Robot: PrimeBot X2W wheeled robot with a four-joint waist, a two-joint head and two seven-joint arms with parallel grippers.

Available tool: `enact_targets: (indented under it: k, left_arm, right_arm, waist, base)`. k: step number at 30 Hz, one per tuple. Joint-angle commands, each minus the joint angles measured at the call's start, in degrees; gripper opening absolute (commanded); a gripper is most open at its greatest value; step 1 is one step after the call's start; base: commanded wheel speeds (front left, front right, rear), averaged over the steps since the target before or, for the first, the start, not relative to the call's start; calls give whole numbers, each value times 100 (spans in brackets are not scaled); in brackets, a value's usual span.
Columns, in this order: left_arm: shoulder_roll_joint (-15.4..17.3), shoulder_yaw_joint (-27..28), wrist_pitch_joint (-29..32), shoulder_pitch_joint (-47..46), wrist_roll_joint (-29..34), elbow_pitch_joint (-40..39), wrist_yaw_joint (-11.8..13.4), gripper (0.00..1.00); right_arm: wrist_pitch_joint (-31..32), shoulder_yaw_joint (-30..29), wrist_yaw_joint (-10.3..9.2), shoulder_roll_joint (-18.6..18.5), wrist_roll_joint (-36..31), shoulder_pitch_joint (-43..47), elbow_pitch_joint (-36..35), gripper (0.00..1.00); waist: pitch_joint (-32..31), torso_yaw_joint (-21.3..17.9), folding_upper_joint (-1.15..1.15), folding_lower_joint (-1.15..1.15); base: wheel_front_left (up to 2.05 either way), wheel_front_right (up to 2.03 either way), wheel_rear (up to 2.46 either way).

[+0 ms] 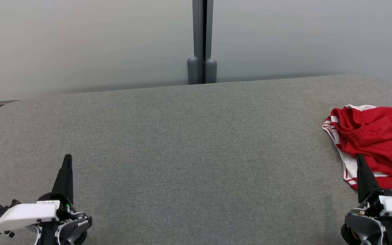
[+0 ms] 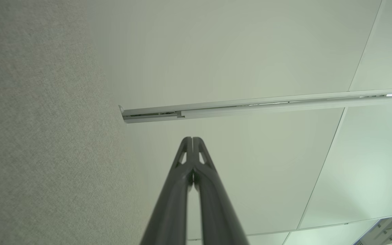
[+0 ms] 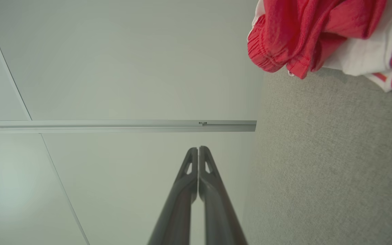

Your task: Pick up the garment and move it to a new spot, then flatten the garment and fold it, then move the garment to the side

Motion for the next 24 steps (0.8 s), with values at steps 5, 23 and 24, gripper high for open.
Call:
enact_targets:
  k: [5,23,24]
  left_arm:
    - [12,26,15,-70,-3,4,-27,0]
    - [10,29,17,-70,-1,4,-27,0]
    - [10,29,17,-70,-1,4,-27,0]
  right_arm:
    - [31,-15,0,-11,-28,-64,11,0]
    - [42,-28,0,1,-43,-66,12,0]
    - [42,-28,0,1,-43,-66,12,0]
  waist:
    - [0,0,0,0]
    - [0,0,0,0]
    - [0,0,0,0]
  base:
    - [0,0,0]
    - [0,0,0]
    - [0,0,0]
